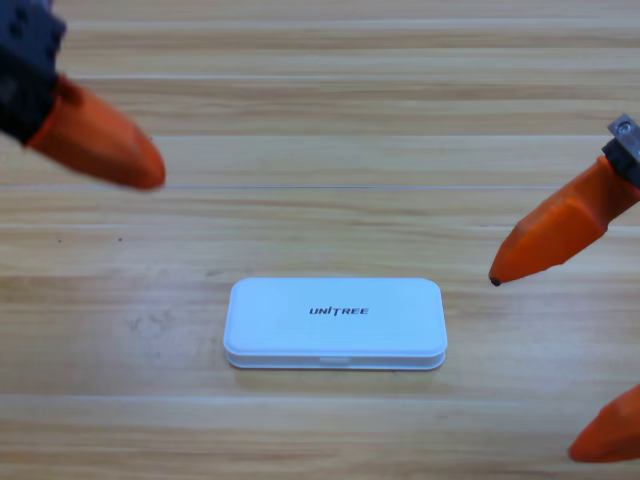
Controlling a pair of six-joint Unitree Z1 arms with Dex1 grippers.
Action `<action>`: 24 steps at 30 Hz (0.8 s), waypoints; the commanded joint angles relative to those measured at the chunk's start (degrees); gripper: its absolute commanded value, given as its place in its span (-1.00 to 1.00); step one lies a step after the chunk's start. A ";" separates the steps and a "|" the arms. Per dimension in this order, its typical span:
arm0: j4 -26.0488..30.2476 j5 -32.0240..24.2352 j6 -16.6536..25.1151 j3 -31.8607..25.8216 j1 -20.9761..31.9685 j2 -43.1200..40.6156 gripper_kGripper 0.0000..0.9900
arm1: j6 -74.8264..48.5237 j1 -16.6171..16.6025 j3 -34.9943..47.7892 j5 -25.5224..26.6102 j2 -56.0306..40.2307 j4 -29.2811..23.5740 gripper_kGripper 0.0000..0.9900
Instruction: Clean up eraser and pencils
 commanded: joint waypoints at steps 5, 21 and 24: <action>-0.61 -9.58 -4.56 5.66 -1.05 0.16 -1.00 | 0.76 1.19 0.90 0.90 1.22 -1.33 0.99; -3.86 -14.50 -4.47 9.35 -1.05 0.42 1.00 | 0.84 1.19 0.90 0.90 1.57 -1.33 0.99; -4.48 -14.41 -4.56 10.05 -1.05 0.42 1.00 | 0.84 1.11 0.90 0.90 1.57 -1.41 1.00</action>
